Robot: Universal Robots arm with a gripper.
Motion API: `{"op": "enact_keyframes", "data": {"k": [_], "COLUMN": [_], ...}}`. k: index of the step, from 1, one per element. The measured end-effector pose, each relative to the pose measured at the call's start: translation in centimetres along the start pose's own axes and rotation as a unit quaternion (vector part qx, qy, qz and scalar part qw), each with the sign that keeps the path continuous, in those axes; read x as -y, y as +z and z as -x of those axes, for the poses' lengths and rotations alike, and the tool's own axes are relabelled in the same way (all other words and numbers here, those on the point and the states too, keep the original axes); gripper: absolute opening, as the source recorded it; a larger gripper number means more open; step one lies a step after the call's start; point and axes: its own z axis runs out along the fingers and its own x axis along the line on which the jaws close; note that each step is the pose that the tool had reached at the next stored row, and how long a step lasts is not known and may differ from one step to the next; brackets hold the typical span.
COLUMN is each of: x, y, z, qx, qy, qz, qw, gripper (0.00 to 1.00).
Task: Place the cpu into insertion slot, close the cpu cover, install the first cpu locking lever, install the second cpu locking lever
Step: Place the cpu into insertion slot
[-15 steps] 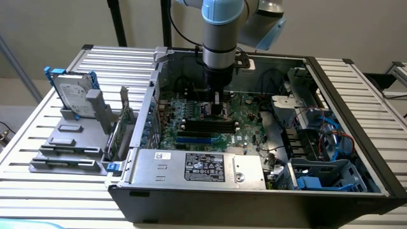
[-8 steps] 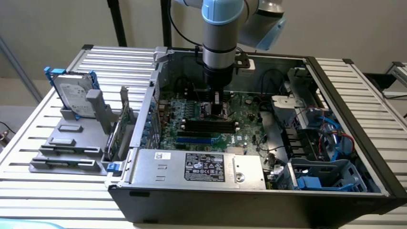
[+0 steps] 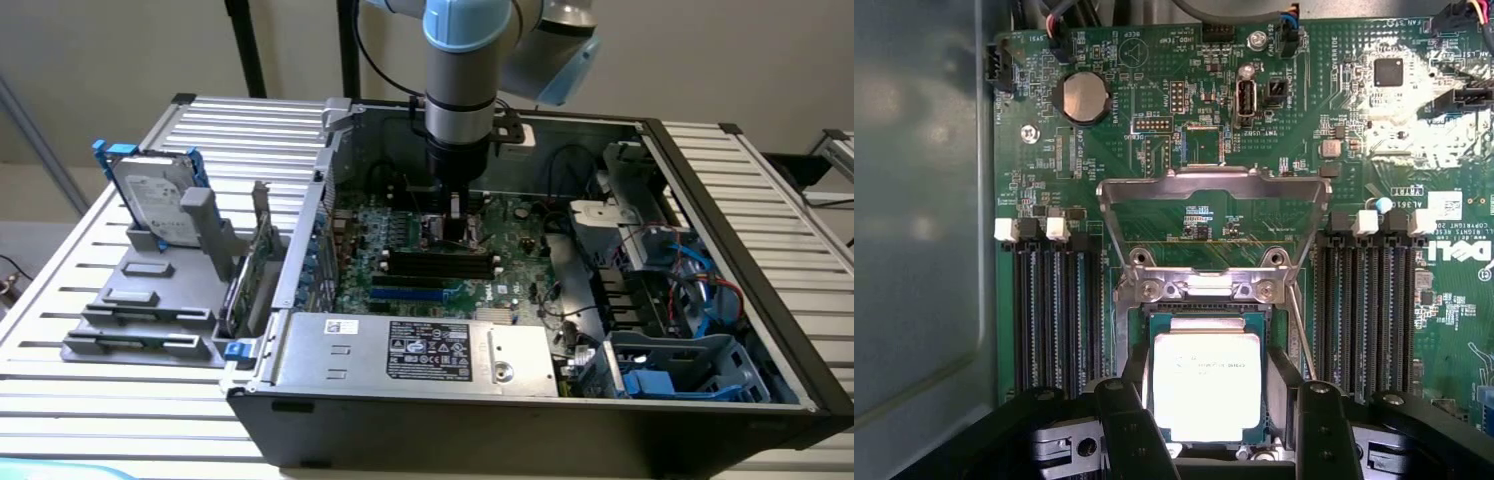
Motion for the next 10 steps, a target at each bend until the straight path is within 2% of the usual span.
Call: {"op": "enact_keyframes", "data": {"k": [10], "x": [0.02], "y": [0.04], "z": [0.01], "qx": [0.0013], "qy": [0.002], "qz": [0.0024], "qw": [1.0], "gripper": [0.55]}}
